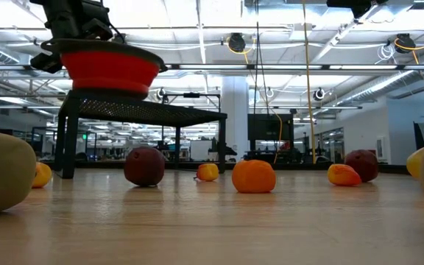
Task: Pick & Place Fruit
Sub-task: Put the red strainer bowl on the shelf
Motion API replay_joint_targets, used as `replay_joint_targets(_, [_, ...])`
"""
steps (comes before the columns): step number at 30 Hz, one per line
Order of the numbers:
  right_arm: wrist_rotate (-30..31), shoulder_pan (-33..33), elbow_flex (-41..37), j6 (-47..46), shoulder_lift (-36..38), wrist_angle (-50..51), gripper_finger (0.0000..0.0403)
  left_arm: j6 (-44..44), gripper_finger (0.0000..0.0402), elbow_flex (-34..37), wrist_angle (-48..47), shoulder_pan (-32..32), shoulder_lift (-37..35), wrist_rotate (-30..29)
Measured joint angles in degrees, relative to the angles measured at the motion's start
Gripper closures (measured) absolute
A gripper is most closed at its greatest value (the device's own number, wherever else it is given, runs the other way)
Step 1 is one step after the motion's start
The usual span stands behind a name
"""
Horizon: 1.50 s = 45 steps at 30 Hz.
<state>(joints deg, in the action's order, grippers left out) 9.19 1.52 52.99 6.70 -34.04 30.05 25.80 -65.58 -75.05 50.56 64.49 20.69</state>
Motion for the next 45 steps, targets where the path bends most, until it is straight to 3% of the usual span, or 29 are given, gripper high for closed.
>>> replay_joint_targets(14, [0.0, 0.0, 0.0, 0.0, 0.0, 0.0, 0.0403, 2.4, 0.0400, 0.0, -0.1, 0.0, 0.0, -4.1])
replay_joint_targets(24, [0.0, 0.0, 0.0, 0.0, 0.0, 0.0, 0.0403, 1.7, 0.0367, 0.0, 0.0, -0.1, 0.0, -4.3])
replay_joint_targets(45, [0.0, 0.0, 0.0, -0.1, 0.0, 0.0, 0.0403, 1.3, 0.0187, 0.0, 0.1, -1.0, 0.0, -4.3])
